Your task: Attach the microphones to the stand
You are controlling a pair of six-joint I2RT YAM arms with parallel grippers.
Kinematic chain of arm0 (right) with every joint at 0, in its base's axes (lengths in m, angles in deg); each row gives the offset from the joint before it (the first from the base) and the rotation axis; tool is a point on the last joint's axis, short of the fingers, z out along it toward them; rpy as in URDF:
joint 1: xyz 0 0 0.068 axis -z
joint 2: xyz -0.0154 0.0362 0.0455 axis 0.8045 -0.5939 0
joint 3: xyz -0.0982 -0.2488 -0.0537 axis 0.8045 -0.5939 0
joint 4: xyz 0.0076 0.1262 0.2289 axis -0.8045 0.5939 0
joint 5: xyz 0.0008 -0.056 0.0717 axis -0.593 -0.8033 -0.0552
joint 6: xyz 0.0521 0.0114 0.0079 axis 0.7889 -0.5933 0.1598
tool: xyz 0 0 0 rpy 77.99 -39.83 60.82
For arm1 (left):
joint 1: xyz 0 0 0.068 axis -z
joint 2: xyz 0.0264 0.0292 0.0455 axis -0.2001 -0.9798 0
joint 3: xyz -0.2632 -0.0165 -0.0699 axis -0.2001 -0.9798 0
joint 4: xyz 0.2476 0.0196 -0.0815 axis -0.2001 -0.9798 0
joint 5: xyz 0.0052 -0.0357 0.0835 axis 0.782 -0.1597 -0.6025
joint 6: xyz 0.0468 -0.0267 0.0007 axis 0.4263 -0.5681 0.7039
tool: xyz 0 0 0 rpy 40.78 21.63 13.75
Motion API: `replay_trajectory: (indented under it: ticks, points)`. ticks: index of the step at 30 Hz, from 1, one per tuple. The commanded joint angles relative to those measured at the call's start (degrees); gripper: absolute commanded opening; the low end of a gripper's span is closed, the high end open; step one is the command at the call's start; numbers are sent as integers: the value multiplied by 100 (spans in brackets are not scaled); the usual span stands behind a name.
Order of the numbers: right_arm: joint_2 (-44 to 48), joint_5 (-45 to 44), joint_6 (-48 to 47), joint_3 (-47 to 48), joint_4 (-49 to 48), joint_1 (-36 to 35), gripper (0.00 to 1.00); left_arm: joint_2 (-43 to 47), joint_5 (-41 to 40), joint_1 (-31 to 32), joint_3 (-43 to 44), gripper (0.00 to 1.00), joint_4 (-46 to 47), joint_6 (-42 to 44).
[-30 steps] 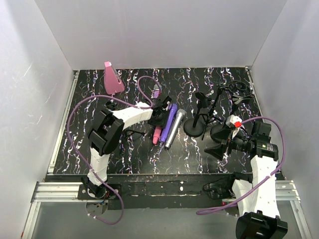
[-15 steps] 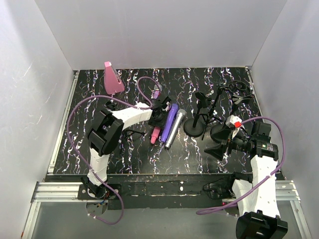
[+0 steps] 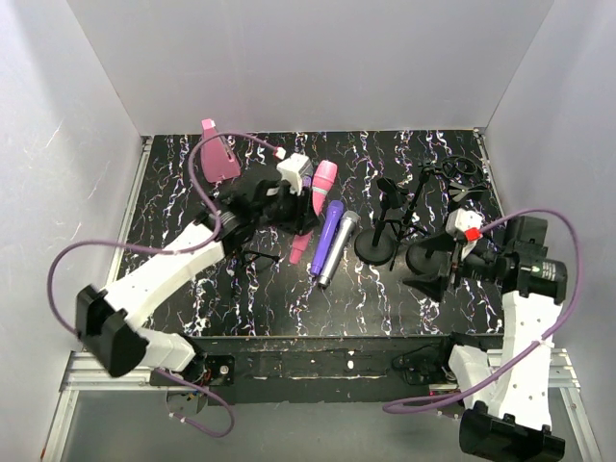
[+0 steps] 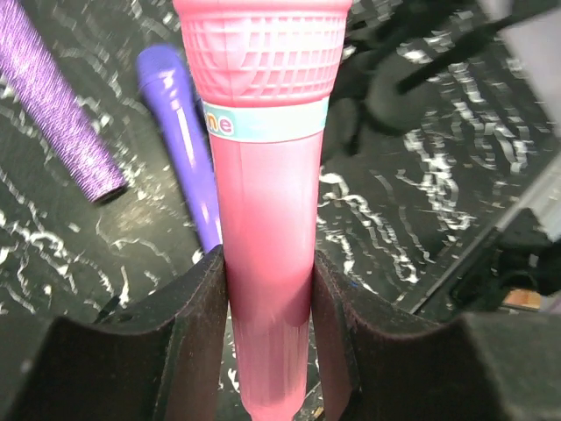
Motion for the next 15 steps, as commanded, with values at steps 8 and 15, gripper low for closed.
replay_trajectory:
  ticks: [8, 15]
  points:
    - [-1022, -373, -538, 2459, 2117, -1538, 97, 2268, 836, 113, -637, 0, 1151, 958]
    - [-1531, -786, -290, 3135, 1695, -2682, 97, 2717, 107, 113, -66, 0, 386, 1670]
